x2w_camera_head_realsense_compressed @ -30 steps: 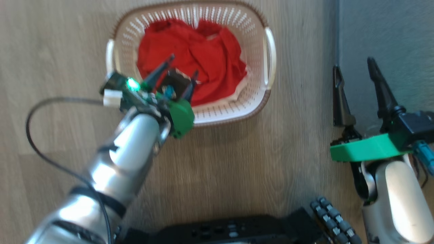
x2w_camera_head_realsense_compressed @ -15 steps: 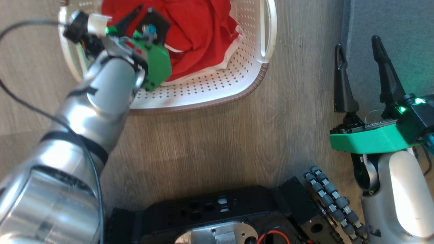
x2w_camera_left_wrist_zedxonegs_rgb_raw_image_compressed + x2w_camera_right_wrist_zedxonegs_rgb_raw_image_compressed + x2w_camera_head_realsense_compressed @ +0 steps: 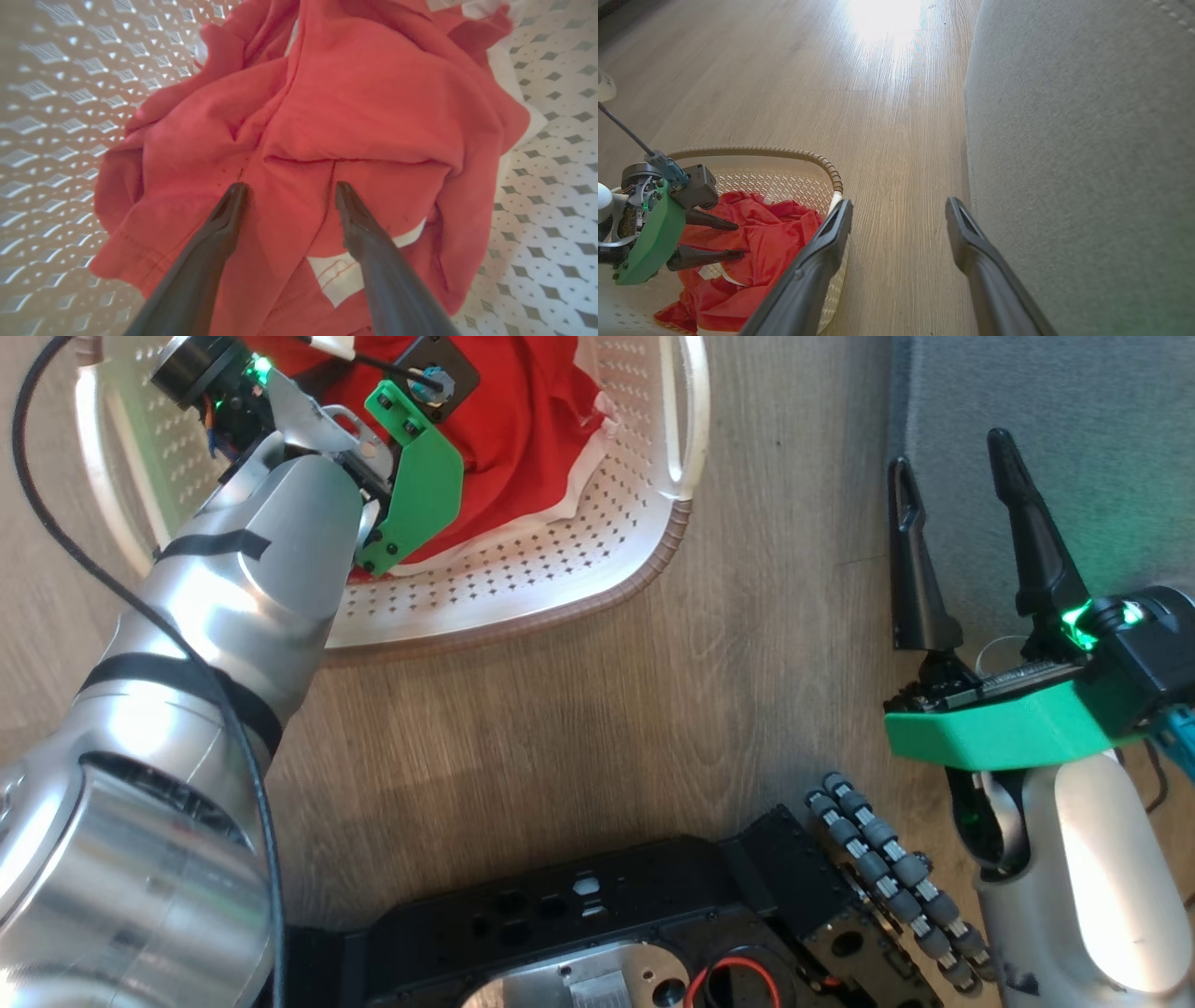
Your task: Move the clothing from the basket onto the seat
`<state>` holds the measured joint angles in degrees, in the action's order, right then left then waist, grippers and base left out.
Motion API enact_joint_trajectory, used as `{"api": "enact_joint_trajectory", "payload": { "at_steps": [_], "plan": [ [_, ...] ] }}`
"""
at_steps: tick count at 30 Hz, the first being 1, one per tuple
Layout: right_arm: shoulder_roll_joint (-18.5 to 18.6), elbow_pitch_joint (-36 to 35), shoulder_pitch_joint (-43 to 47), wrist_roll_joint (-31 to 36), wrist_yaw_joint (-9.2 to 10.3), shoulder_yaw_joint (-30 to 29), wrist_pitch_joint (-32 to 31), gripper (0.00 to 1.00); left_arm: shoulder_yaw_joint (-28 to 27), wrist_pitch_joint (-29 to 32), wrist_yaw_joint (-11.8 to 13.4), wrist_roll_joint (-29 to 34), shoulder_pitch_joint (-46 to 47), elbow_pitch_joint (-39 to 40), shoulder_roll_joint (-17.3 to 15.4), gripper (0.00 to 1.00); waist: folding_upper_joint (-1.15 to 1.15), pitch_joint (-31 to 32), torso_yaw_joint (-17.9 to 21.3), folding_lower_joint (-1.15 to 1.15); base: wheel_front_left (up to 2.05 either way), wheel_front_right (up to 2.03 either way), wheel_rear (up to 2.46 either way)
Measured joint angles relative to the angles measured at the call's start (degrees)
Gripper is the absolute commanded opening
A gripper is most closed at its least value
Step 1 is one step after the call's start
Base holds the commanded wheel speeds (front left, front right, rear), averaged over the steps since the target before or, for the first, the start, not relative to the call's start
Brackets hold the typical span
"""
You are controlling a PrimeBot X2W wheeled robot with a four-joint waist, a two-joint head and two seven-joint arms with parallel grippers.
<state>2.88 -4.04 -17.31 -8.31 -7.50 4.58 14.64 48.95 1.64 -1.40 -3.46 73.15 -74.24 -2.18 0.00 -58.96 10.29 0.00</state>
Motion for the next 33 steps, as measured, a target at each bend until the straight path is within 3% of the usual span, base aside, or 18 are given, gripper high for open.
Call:
{"api": "enact_joint_trajectory", "payload": {
  "at_steps": [8,17,18,19,26,33],
  "plan": [
    [0.0,-1.2,0.5,0.3,0.0,0.7,0.0,1.0,2.2,6.8,-0.5,0.8,0.1,-0.2,-0.2,1.0,0.0,-0.1,1.4,0.0,0.0,0.0,0.0],
    [0.0,-2.2,2.8,0.3,0.0,0.5,0.0,1.0,2.8,10.5,0.1,0.4,-0.8,-0.2,-1.3,1.0,0.0,-0.5,1.8,0.0,0.0,0.0,0.0],
    [0.0,-2.3,2.8,0.3,0.0,0.5,0.0,1.0,2.8,10.5,0.5,0.2,-0.8,-0.2,-1.3,0.34,0.0,-0.5,1.8,0.0,0.0,0.0,0.0],
    [0.0,-2.4,2.8,0.3,0.0,0.4,0.0,1.0,2.8,10.5,0.6,0.0,-0.8,-0.2,-1.3,0.0,0.0,-0.5,1.8,0.0,0.0,0.0,0.0],
    [0.0,-2.5,2.6,0.7,0.0,0.4,0.0,1.0,2.6,10.2,1.4,-1.3,-0.9,-0.2,-1.4,0.0,0.0,-0.4,1.8,0.0,0.0,0.0,0.0],
    [0.0,-2.2,0.7,0.7,0.0,0.5,0.0,1.0,1.6,5.7,2.9,-3.1,-1.6,-0.3,-1.7,0.0,0.0,0.8,2.1,0.0,0.0,0.0,0.0]
  ]
}}
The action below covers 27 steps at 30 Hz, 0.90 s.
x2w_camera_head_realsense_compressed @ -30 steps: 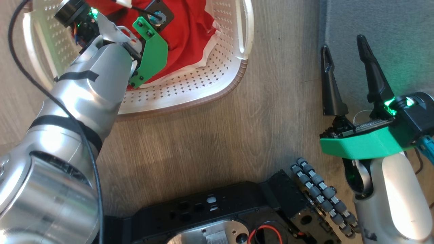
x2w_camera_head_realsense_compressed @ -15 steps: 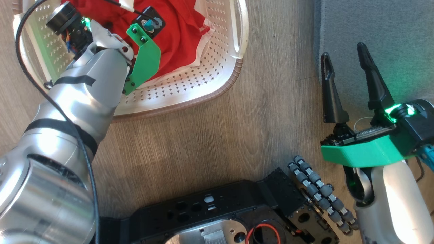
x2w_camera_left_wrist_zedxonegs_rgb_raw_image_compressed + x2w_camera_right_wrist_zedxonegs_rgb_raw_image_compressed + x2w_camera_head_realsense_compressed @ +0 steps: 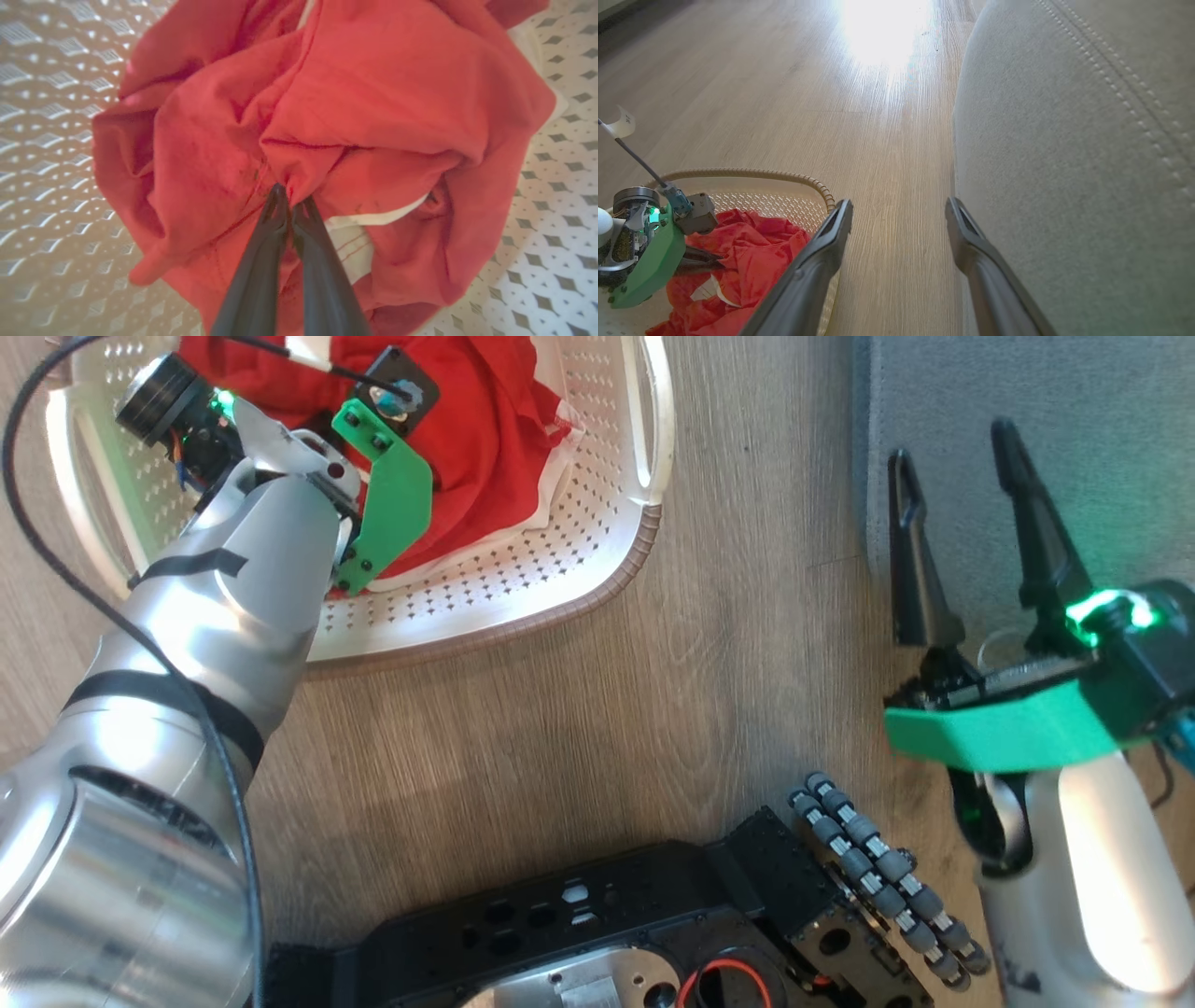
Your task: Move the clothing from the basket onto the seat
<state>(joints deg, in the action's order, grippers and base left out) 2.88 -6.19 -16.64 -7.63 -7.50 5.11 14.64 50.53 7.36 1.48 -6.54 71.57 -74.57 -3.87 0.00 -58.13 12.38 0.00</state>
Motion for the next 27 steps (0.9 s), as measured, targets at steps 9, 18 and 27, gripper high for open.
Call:
{"api": "enact_joint_trajectory", "payload": {
  "at_steps": [9,18,27],
  "plan": [
    [0.0,1.7,-6.1,0.0,0.0,0.8,0.0,1.0,-0.5,-5.6,1.3,-1.8,-2.3,0.0,-1.1,0.0,0.0,3.8,0.2,0.0,0.0,0.0,0.0],
    [0.0,5.2,-4.9,0.7,0.0,0.8,0.0,1.0,-5.0,-15.8,1.7,-9.0,-11.4,0.0,1.0,0.0,0.0,14.3,-1.6,0.0,0.0,0.0,0.0],
    [0.0,8.5,-0.8,1.2,0.0,2.2,0.0,1.0,-7.7,-21.6,2.3,-13.6,-18.7,3.3,1.7,0.0,0.0,27.2,-4.5,-0.01,0.0,0.0,0.0]
  ]
}}
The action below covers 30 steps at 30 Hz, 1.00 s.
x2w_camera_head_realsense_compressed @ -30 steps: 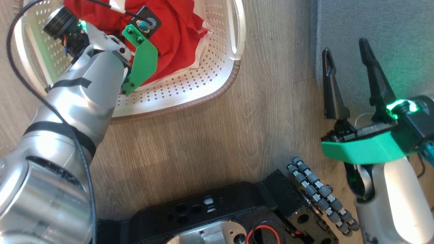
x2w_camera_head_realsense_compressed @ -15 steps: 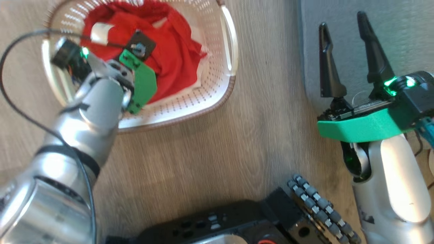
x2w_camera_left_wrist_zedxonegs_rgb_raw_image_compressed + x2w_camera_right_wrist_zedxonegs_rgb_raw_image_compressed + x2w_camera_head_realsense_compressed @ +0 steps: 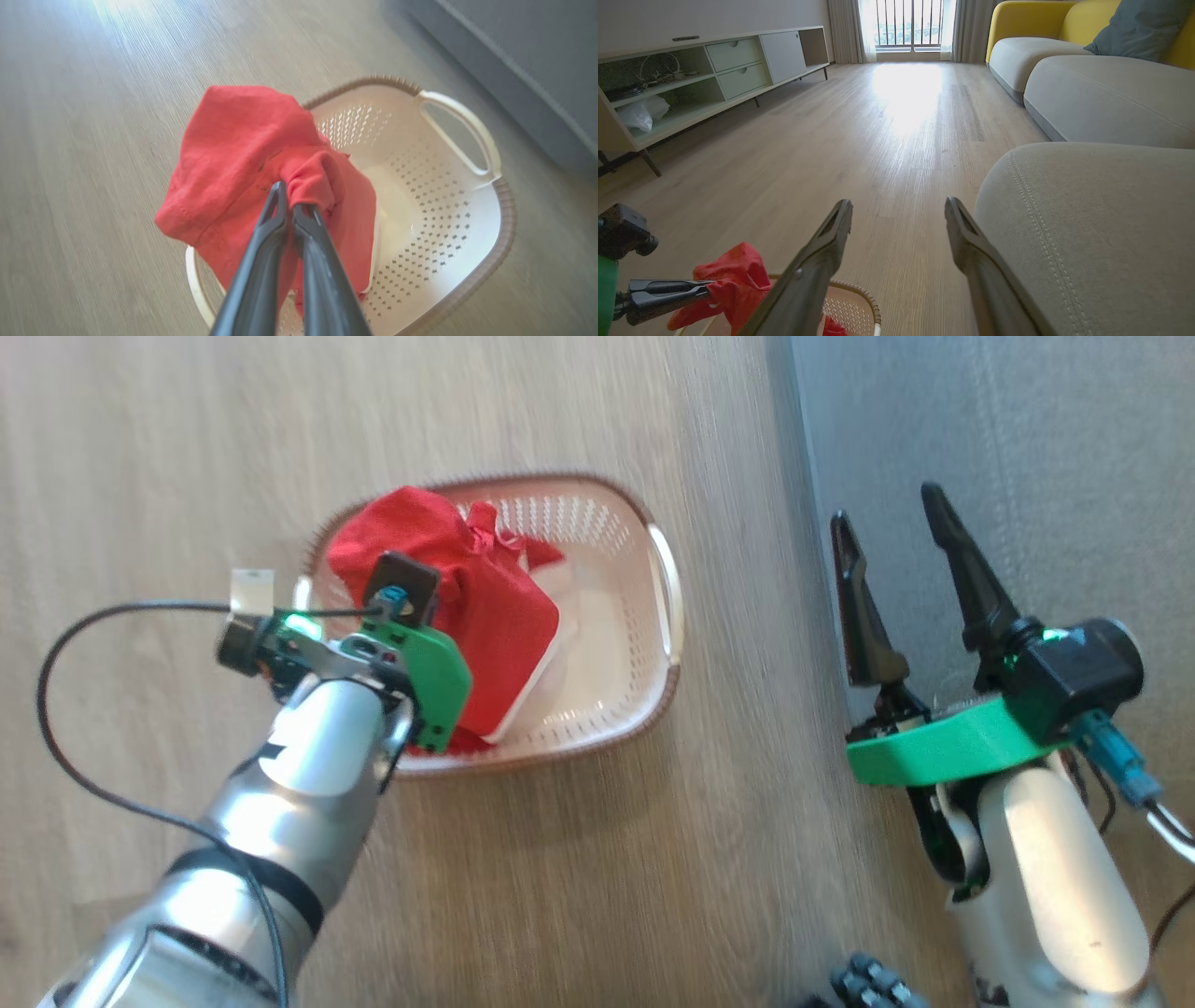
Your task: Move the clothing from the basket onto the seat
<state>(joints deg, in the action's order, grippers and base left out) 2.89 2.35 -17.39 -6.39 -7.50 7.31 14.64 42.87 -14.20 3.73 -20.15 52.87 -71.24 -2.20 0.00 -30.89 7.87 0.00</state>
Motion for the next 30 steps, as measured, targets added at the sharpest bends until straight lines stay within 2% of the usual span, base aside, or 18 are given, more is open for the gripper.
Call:
{"api": "enact_joint_trajectory", "payload": {
  "at_steps": [3,7,14,21,30],
  "plan": [
    [0.0,0.8,2.2,0.1,0.0,0.0,0.0,1.0,-2.5,0.0,1.9,-0.5,-3.8,9.7,0.0,0.0,0.0,5.3,-1.5,0.0,0.0,0.0,0.0],
    [0.0,1.6,4.7,0.4,0.0,-0.1,0.0,1.0,-5.8,0.0,3.2,0.6,-8.1,19.8,-0.5,0.0,0.0,10.2,-3.1,0.0,0.0,0.0,0.0],
    [0.0,2.4,7.7,0.4,0.0,0.7,0.0,1.0,-13.0,0.0,4.0,4.1,-16.4,34.5,-1.5,0.0,0.0,17.9,-5.4,0.0,0.0,0.0,0.0],
    [0.0,3.0,10.3,0.3,0.0,2.1,0.0,1.0,-21.1,-0.1,3.4,6.2,-21.5,46.6,-1.1,0.0,0.0,24.1,-6.6,0.0,0.0,0.0,0.0],
    [0.0,2.9,12.5,0.1,0.0,3.0,0.0,1.0,-26.1,-0.1,0.9,9.5,-23.7,55.7,-0.7,0.0,0.0,28.0,-7.6,-0.01,0.0,0.0,0.0]
  ]
}}
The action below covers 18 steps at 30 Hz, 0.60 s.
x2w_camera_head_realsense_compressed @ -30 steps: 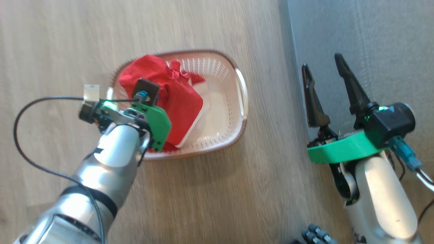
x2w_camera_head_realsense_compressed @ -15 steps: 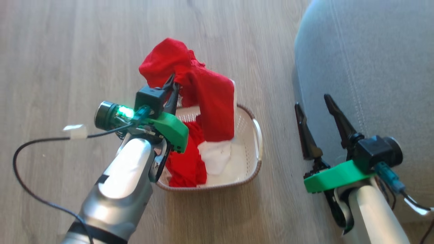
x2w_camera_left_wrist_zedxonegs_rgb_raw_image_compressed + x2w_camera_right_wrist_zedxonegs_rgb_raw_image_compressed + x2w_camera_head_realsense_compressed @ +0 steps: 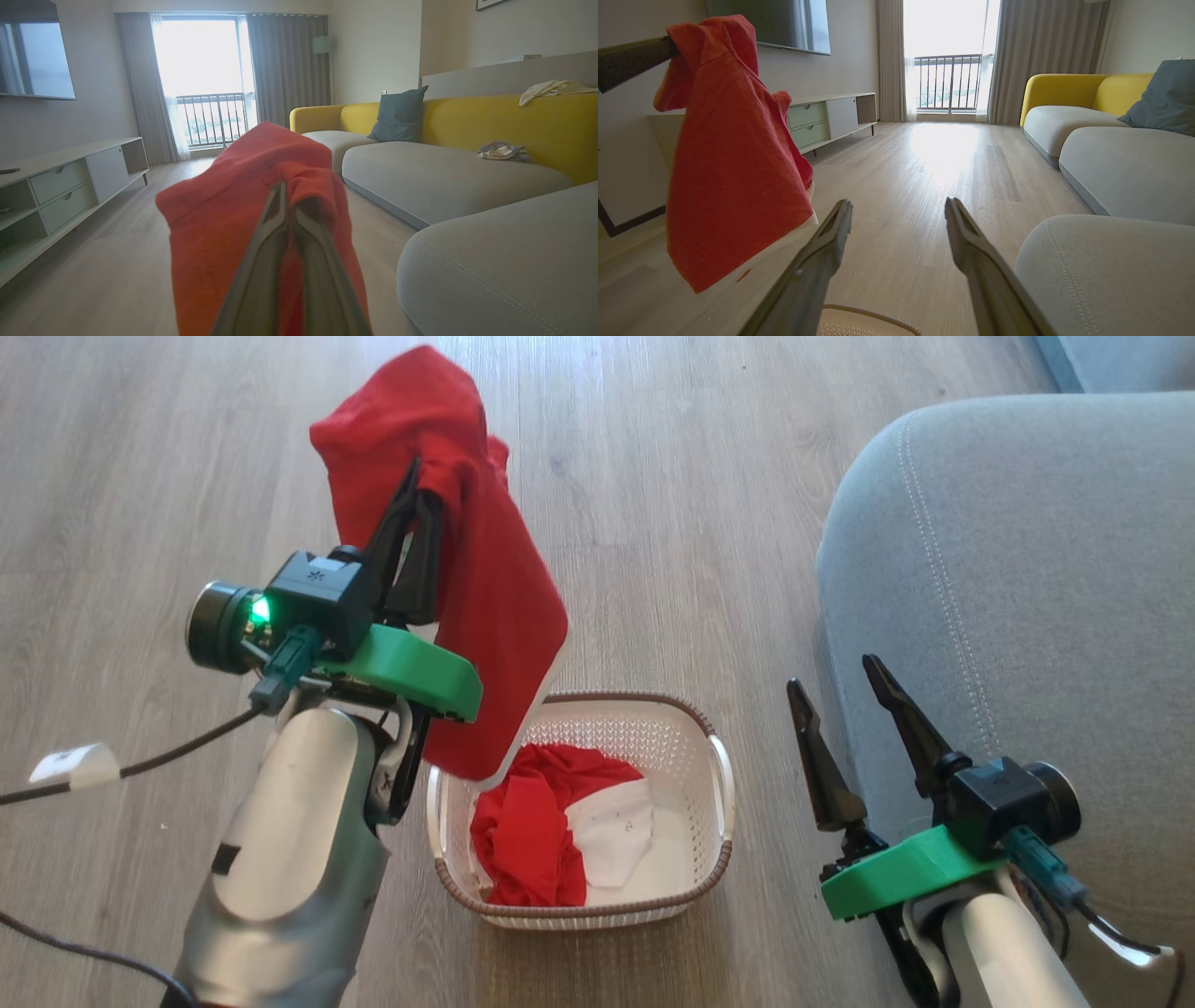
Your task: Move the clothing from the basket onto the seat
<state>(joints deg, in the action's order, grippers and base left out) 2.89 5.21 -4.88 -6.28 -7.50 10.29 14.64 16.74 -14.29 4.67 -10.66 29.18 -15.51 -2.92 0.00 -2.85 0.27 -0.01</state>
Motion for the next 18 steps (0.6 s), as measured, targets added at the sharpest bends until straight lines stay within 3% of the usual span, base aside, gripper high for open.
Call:
{"api": "enact_joint_trajectory", "payload": {
  "at_steps": [11,18],
  "plan": [
    [0.0,0.0,1.0,0.0,0.0,1.0,0.0,1.0,-1.7,0.0,-1.5,1.1,-1.8,5.0,0.5,0.0,0.0,1.0,-0.3,0.0,0.0,0.0,0.0],
    [0.0,-0.2,1.0,0.2,0.0,1.7,0.0,1.0,2.6,-0.2,-2.5,0.5,-2.7,6.9,0.6,0.0,0.0,1.1,-0.4,0.0,0.0,0.0,0.0]
  ]
}}
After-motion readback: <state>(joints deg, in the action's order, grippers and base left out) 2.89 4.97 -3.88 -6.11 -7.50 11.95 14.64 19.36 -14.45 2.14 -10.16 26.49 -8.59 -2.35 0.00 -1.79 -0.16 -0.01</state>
